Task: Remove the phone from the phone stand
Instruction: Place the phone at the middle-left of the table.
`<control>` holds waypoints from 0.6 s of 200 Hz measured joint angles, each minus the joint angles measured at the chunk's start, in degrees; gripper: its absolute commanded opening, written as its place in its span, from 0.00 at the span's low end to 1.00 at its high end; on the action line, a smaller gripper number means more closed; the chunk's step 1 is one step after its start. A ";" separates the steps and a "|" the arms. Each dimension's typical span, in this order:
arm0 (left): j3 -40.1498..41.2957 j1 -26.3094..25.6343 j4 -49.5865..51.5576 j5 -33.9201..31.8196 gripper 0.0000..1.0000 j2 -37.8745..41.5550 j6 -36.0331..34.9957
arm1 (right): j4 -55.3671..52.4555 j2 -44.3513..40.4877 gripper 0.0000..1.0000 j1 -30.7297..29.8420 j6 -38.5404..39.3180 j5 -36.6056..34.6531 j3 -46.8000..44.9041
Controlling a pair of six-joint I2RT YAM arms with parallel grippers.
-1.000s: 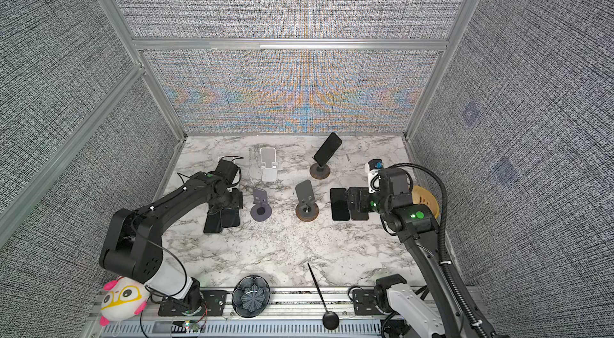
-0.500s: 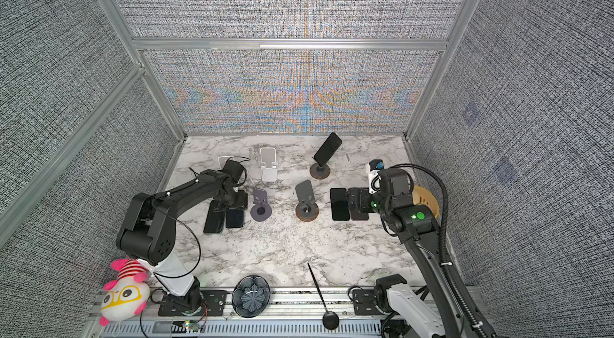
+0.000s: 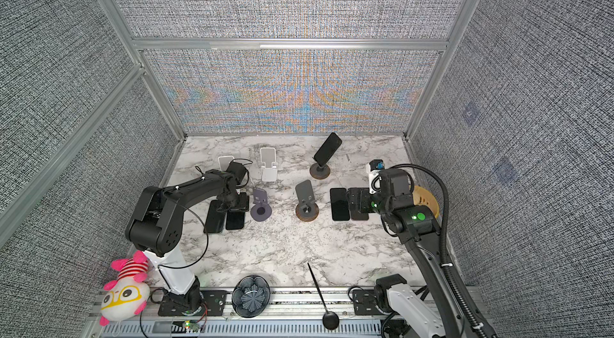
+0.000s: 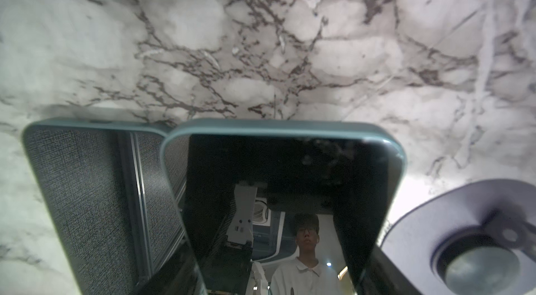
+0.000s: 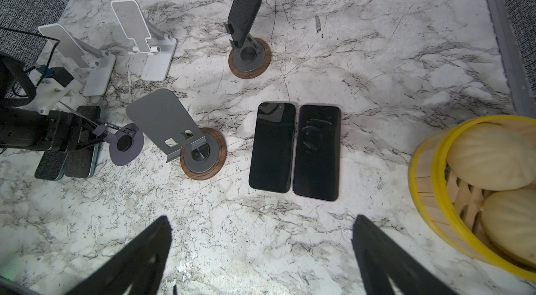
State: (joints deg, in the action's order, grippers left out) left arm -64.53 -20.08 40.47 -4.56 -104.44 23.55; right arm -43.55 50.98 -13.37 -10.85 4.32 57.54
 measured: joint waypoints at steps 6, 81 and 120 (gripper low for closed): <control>-0.11 0.00 0.09 0.00 0.63 -0.11 0.00 | 0.00 0.00 0.98 0.00 0.00 0.00 0.00; -0.81 0.09 0.83 0.13 0.86 -1.14 -0.59 | 0.00 -0.37 0.98 0.00 0.00 -0.59 0.00; -0.79 0.13 0.94 -0.07 0.86 -1.07 -0.59 | 0.02 -0.52 0.98 0.00 -0.02 -0.59 0.00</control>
State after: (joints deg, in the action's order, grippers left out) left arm -65.32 -19.94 41.41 -4.62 -105.51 22.96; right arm -43.53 50.46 -13.37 -10.87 3.73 57.54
